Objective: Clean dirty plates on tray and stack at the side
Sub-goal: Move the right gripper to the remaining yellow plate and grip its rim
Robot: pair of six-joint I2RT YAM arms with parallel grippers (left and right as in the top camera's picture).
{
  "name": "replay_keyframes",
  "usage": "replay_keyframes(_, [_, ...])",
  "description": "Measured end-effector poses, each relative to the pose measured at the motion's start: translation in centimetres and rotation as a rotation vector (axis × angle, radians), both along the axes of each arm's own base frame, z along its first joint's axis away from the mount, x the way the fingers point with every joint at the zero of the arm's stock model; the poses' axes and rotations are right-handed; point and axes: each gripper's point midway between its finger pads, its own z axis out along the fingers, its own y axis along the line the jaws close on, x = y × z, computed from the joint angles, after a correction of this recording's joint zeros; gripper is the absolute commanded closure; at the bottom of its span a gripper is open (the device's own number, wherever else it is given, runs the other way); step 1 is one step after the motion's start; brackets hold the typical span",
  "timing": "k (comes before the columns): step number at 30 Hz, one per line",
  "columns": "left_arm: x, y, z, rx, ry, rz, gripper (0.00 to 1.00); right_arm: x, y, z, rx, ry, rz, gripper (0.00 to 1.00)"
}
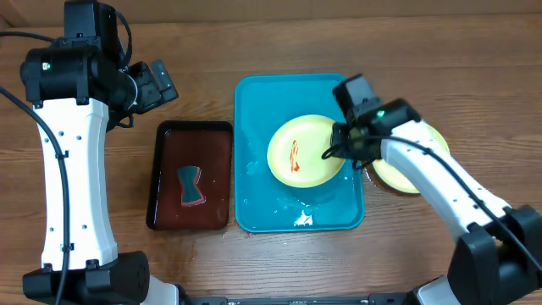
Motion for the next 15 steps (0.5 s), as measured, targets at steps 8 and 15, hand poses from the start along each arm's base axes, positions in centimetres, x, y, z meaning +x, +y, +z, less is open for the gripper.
replay_keyframes(8, [0.0,-0.5,0.0,-0.029,-0.001,-0.012,0.0,0.2,1.0,-6.9,0.115,-0.07,-0.081,0.92])
replay_keyframes(15, [-0.1,-3.3,0.1,-0.108,-0.006,-0.152,0.0,-1.5,1.3,-6.6,0.114,-0.01,0.036,0.8])
